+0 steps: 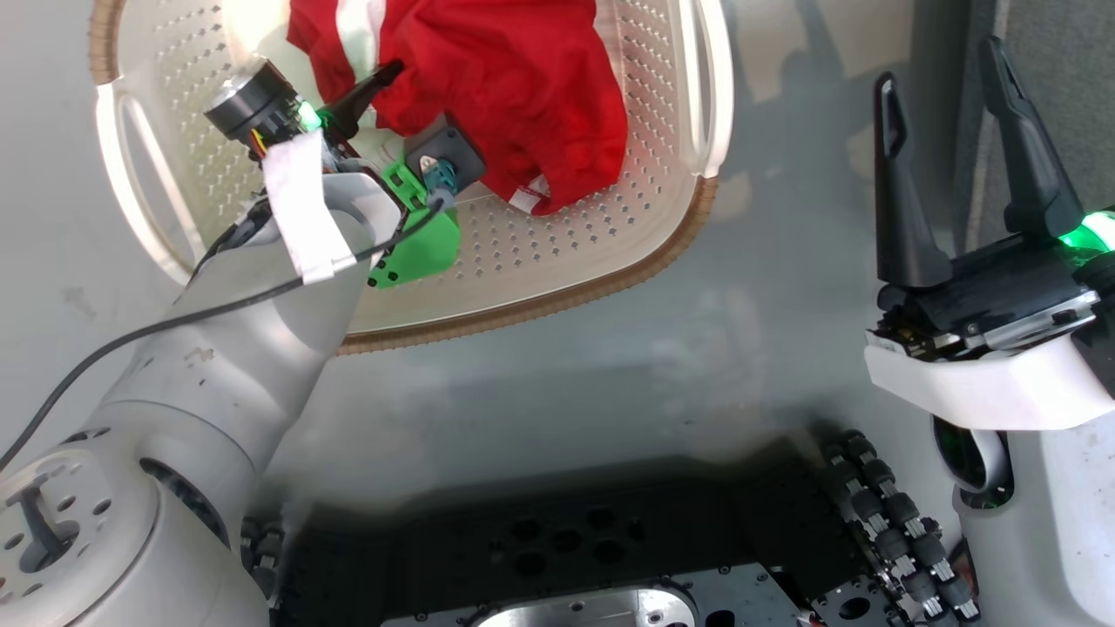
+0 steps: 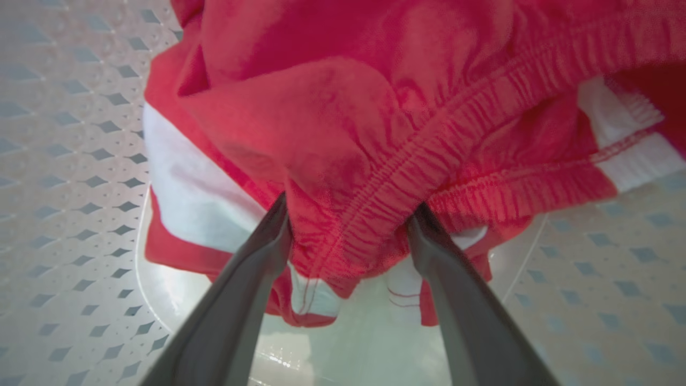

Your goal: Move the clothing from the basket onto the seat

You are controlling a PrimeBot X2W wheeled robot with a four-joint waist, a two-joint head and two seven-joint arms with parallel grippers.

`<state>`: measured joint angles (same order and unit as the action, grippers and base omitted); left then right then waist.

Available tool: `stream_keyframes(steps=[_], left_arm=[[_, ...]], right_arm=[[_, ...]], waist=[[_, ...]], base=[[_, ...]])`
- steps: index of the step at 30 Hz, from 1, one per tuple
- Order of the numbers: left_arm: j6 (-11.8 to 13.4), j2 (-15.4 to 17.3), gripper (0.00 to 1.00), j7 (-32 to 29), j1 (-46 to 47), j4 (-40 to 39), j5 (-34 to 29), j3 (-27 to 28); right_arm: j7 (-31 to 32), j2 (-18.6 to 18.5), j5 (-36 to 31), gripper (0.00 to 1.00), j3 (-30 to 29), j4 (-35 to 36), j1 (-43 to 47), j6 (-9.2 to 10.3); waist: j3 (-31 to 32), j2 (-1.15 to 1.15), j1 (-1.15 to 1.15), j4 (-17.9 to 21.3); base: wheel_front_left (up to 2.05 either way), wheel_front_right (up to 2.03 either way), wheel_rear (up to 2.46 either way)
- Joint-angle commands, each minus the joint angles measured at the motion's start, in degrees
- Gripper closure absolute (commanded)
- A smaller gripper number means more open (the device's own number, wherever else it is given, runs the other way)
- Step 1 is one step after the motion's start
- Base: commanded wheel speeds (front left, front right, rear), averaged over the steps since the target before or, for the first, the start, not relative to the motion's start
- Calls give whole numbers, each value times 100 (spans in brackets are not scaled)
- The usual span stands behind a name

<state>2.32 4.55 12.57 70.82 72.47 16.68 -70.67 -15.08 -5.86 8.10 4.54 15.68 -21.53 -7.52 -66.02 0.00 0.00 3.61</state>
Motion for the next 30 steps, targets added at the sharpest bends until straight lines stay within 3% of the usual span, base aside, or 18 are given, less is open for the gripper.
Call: stream_keyframes(steps=[1,8,9,10,23,30], left_arm=[[-67,52,0,-43,97,31,51,33],[-260,100,0,-298,112,111,207,65],[-291,114,59,-347,104,115,236,65],[-307,138,100,-366,119,119,253,66],[-79,56,100,178,-96,71,301,58],[69,98,100,265,-712,-582,653,465]], right_arm=[[-13,7,31,0,32,-14,75,6],[-13,-22,66,0,145,-31,165,6],[-13,-33,81,0,153,-30,185,6],[-13,-43,93,0,164,-28,188,6],[-13,-54,88,0,96,-109,-292,6],[-13,18,169,0,152,-425,-318,6]], waist=[[-5,0,0,61],[14,0,0,185],[17,0,0,196],[14,0,0,211],[214,0,0,81],[1112,0,0,-92]], base=[[0,0,0],[0,0,0],[0,0,0],[0,0,0],[0,0,0],[0,0,0]])
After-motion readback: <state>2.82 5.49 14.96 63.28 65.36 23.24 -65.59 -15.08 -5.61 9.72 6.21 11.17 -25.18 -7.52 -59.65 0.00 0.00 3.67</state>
